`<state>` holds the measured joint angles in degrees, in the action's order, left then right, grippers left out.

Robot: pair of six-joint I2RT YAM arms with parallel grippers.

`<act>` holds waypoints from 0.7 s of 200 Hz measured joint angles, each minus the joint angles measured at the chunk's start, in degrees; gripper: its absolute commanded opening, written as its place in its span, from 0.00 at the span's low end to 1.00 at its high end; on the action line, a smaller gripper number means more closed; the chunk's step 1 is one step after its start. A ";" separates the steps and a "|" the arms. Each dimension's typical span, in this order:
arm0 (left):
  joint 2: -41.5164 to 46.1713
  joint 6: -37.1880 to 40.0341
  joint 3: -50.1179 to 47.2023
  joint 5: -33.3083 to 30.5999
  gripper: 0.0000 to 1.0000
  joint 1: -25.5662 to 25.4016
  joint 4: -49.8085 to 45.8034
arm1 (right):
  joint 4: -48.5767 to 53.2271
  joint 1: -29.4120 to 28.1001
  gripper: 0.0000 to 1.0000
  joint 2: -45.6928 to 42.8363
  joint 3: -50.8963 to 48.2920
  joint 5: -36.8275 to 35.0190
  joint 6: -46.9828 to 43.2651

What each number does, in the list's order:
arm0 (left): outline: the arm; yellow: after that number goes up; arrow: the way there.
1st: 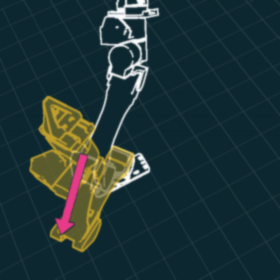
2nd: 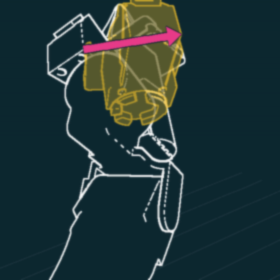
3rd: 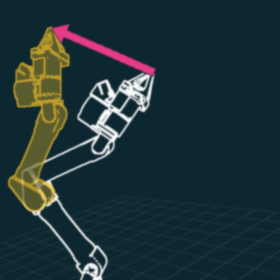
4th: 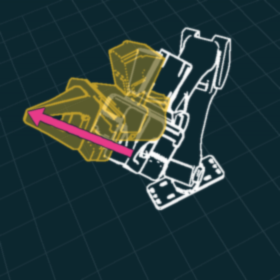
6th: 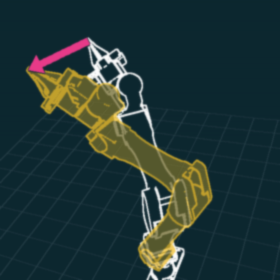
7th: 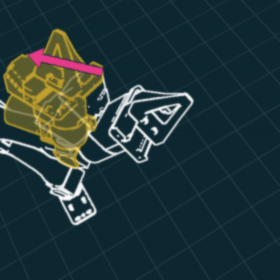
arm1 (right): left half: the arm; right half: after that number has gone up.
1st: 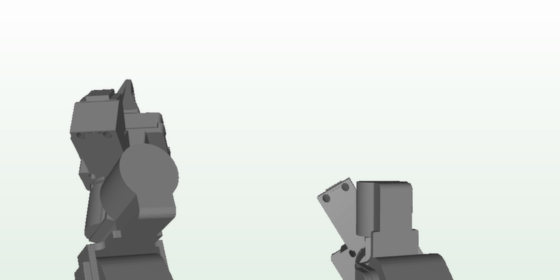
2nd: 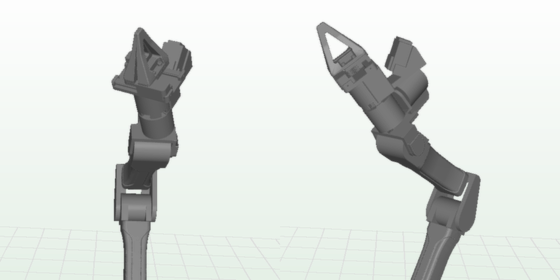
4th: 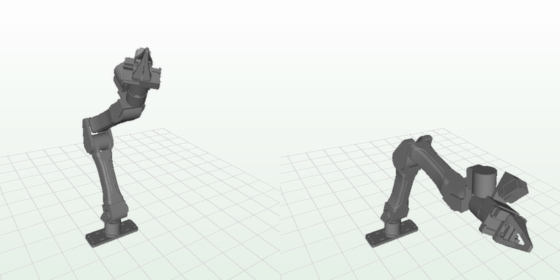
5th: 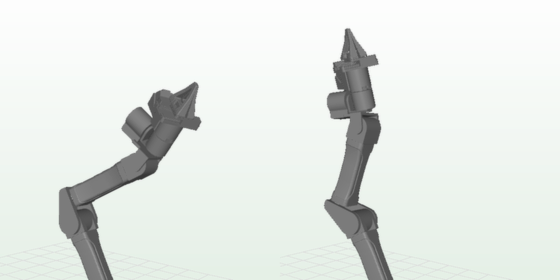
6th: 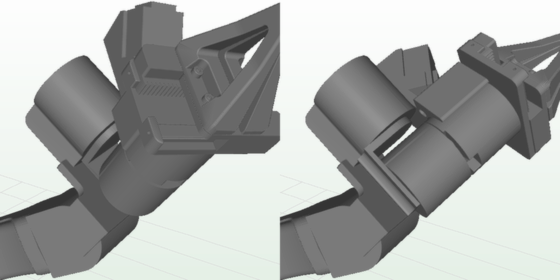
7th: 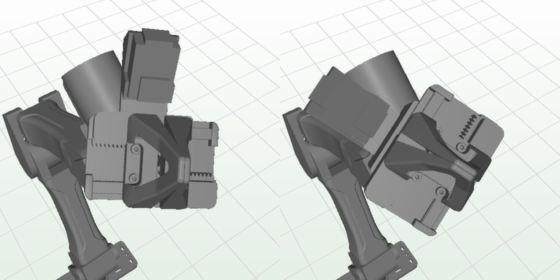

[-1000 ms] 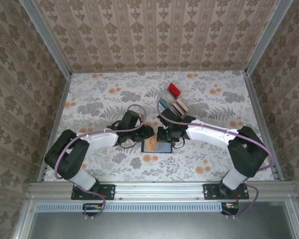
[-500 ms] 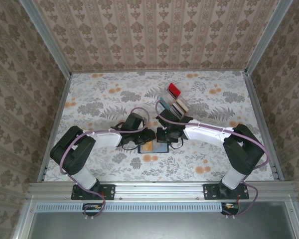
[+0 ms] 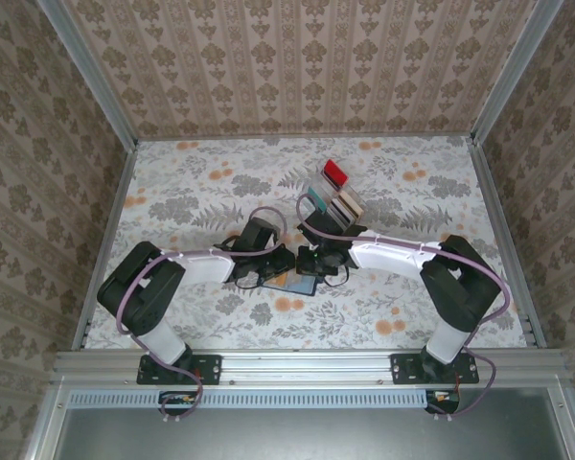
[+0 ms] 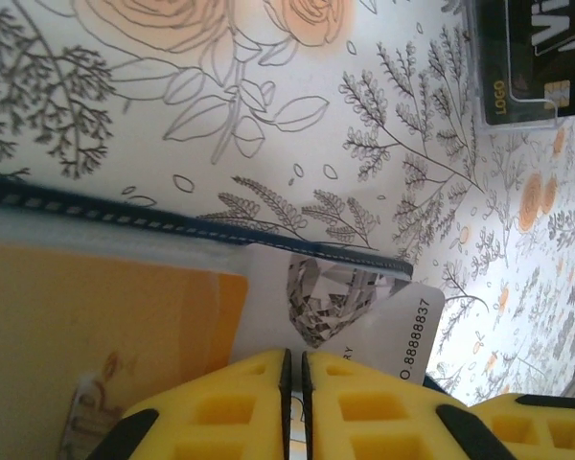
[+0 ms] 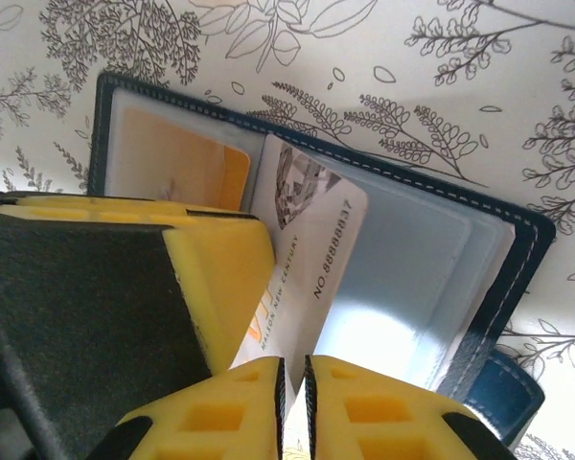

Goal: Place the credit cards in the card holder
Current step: Insert the credit card into the card slot.

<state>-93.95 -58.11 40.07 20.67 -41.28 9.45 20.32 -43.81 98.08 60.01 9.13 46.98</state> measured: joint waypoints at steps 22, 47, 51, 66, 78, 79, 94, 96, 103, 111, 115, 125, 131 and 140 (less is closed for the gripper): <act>0.09 -0.44 -0.48 -0.81 0.08 0.00 0.20 | -0.87 -0.02 0.15 0.59 -0.63 0.66 0.52; 0.59 -0.70 -1.07 -1.46 0.08 0.00 0.52 | -2.58 -0.04 0.09 0.94 -1.55 0.87 1.88; 0.68 -0.70 -1.11 -1.55 0.08 0.02 0.52 | -3.02 -0.07 0.08 1.01 -1.73 0.94 2.03; 0.92 -0.72 -1.20 -1.62 0.10 0.00 0.68 | -4.66 -0.11 0.07 1.07 -2.51 1.01 3.13; 1.36 -0.74 -1.40 -1.62 0.11 0.00 0.70 | -6.27 -0.13 0.08 1.07 -3.15 1.01 3.91; 1.38 -0.76 -1.42 -1.62 0.11 0.00 0.68 | -6.45 -0.13 0.08 1.07 -3.19 1.01 3.98; 2.32 -0.76 -1.79 -1.99 0.13 0.00 0.66 | -7.74 -0.11 0.09 1.07 -3.67 1.03 4.55; 2.54 -0.72 -1.84 -2.08 0.14 0.00 0.61 | -7.91 -0.11 0.09 1.07 -3.72 1.03 4.70; 3.08 -0.63 -1.97 -2.56 0.15 0.04 0.33 | -8.44 -0.13 0.09 1.05 -3.74 1.07 4.90; 3.87 -0.44 -2.10 -3.26 0.16 0.11 -0.02 | -8.90 -0.13 0.09 1.03 -3.74 1.14 5.33; 4.24 -0.39 -2.19 -3.56 0.16 0.11 -0.24 | -9.16 -0.13 0.09 1.03 -3.74 1.22 5.42; 5.55 0.00 -2.27 -4.46 0.17 0.11 -1.11 | -9.79 -0.11 0.09 1.03 -3.76 1.25 5.79; 6.45 0.33 -2.27 -4.79 0.18 0.13 -1.55 | -10.03 -0.11 0.10 1.03 -3.76 1.25 5.97; 7.85 0.87 -2.27 -5.51 0.19 0.22 -2.23 | -10.49 -0.13 0.12 1.03 -3.78 1.25 6.19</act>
<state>-86.11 -57.23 37.80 15.16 -41.06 7.22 9.82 -43.94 99.11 56.23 10.37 53.17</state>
